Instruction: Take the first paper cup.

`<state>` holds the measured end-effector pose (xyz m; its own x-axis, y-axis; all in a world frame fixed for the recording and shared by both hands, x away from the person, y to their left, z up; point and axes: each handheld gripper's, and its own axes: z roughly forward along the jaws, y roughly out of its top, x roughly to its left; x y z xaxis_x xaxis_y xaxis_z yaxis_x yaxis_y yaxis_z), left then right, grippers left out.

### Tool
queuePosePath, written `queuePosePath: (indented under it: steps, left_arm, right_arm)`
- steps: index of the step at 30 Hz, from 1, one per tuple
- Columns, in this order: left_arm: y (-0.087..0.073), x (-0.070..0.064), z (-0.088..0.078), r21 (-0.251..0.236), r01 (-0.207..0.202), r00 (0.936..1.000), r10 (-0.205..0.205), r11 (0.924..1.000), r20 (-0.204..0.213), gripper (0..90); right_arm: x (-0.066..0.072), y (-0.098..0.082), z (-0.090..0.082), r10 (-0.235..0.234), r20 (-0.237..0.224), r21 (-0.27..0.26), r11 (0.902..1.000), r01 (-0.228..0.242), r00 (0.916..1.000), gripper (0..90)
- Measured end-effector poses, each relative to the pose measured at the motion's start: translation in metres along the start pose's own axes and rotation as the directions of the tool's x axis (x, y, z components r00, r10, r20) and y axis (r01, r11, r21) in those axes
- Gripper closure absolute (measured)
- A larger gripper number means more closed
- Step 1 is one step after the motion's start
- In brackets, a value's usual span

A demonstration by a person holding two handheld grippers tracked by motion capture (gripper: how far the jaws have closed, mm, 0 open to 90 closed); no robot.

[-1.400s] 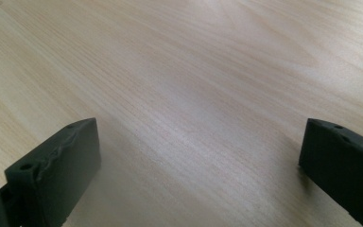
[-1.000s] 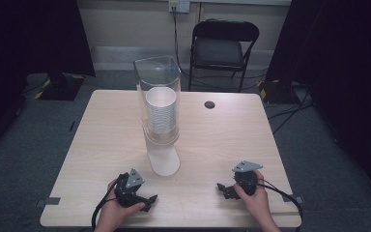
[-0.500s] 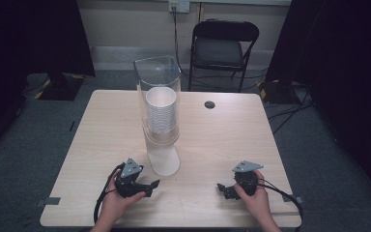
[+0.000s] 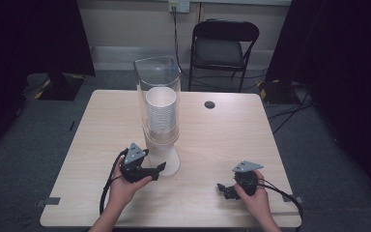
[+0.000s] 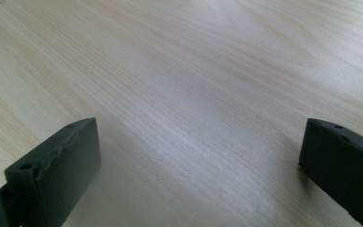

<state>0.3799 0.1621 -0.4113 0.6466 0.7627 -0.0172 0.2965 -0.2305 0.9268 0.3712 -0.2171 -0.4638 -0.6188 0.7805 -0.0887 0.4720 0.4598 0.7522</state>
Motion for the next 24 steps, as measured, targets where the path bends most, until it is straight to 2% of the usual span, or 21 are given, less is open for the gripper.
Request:
queuePosePath:
  steps: [3,5,6,7,9,10,13,14,17,18,20,21,24]
  left_arm:
    - [0.008,0.000,0.003,-0.005,-0.004,1.0000,0.004,1.0000,-0.007,17.0]
    - [0.011,-0.001,0.005,-0.006,0.008,0.9999,-0.009,0.9999,-0.010,17.3]
    - [0.015,0.000,0.007,-0.010,-0.008,0.9999,0.008,0.9999,-0.009,17.3]
    - [0.017,-0.001,0.008,-0.012,0.001,1.0000,-0.002,0.9999,-0.005,17.3]
    - [0.019,-0.001,0.008,-0.014,-0.006,1.0000,0.006,0.9999,-0.008,17.3]
    - [0.022,-0.002,0.009,-0.030,0.003,1.0000,-0.003,0.9995,-0.009,17.5]
    - [0.023,-0.001,0.011,-0.048,0.019,0.9998,-0.019,0.9987,-0.008,18.5]
    - [0.025,-0.001,0.012,-0.039,0.007,0.9998,-0.008,0.9992,-0.020,18.5]
    - [0.025,-0.001,0.014,-0.050,0.014,0.9997,-0.015,0.9987,-0.017,18.6]
    - [0.026,0.000,0.014,-0.037,0.004,0.9995,-0.005,0.9993,-0.030,18.6]
    - [0.027,0.001,0.016,-0.058,0.001,0.9995,-0.003,0.9983,-0.032,19.2]
    - [0.028,0.000,0.017,-0.067,0.013,0.9992,-0.015,0.9977,-0.036,19.2]
    - [0.031,0.000,0.020,-0.063,-0.003,0.9988,0.000,0.9980,-0.049,24.2]
  right_arm:
    - [0.000,0.000,0.000,0.000,0.000,0.000,1.0000,0.000,1.0000,0.0]
    - [0.000,0.000,0.000,0.000,0.000,0.000,1.0000,0.000,1.0000,0.0]
    - [0.000,0.000,0.000,0.000,0.000,0.000,1.0000,0.000,1.0000,0.0]
    - [0.000,0.000,0.000,0.000,0.000,0.000,1.0000,0.000,1.0000,0.0]
    - [0.000,0.000,0.000,0.000,0.000,0.000,1.0000,0.000,1.0000,0.0]
    - [0.000,0.000,0.000,0.000,0.000,0.000,1.0000,0.000,1.0000,0.0]
    - [0.000,0.000,0.000,0.000,0.000,0.000,1.0000,0.000,1.0000,0.0]
    - [0.000,0.000,0.000,0.000,0.000,0.000,1.0000,0.000,1.0000,0.0]
    - [0.000,0.000,0.000,0.000,0.000,0.000,1.0000,0.000,1.0000,0.0]
    - [0.000,0.000,0.000,0.000,0.000,0.000,1.0000,0.000,1.0000,0.0]
    - [0.000,0.000,0.000,0.000,0.000,0.000,1.0000,0.000,1.0000,0.0]
    - [0.000,0.000,0.000,0.000,0.000,0.000,1.0000,0.000,1.0000,0.0]
    - [0.000,0.000,0.000,0.000,0.000,0.000,1.0000,0.000,1.0000,0.0]
